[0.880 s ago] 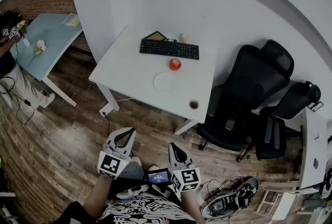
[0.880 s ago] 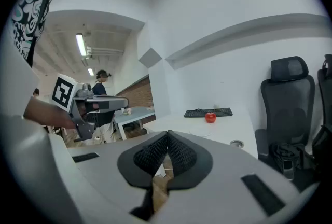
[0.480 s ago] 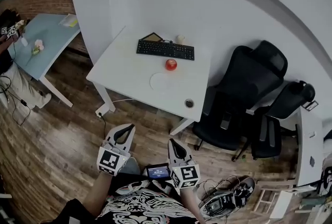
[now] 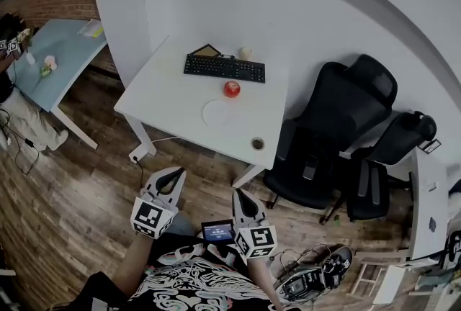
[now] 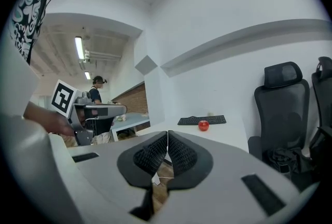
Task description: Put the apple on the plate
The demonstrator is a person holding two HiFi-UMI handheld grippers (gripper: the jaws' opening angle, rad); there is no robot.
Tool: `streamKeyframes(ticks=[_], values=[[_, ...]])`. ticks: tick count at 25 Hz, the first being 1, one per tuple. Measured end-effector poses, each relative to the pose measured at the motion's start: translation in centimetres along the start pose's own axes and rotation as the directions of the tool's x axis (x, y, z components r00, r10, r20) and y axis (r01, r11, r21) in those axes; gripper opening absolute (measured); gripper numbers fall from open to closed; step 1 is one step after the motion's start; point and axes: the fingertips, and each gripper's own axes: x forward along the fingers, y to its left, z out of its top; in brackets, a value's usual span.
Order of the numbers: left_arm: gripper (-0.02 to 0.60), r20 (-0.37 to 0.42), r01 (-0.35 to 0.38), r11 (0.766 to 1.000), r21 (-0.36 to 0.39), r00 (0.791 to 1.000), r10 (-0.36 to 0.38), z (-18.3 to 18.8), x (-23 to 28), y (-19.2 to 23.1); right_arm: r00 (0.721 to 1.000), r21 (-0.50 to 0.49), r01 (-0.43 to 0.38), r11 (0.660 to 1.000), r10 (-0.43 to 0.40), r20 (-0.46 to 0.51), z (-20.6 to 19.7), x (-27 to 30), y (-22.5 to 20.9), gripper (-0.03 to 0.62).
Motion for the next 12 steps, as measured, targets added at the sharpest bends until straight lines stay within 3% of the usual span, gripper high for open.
streamKeyframes(ticks=[5, 9, 12], values=[[0.012, -0.007, 0.002, 1.0, -0.009, 1.0, -0.002, 0.1, 1.9, 1.6, 1.0, 0.007, 0.003, 1.0, -0.003, 0.004, 0.7, 2.2, -1.1, 0.028], [0.012, 0.037, -0.057, 0.998, -0.021, 0.998, 0.057, 0.3, 3.5, 4.3, 1.0, 0.006, 0.014, 1.0, -0.014, -0.003, 1.3, 4.6, -2.2, 0.028], [0.012, 0.036, -0.051, 0.999, -0.014, 0.998, 0.052, 0.0, 6.5, 6.3, 0.999, 0.001, 0.038, 0.999, -0.038, -0.009, 1.8, 7.2, -4.2, 0.028]])
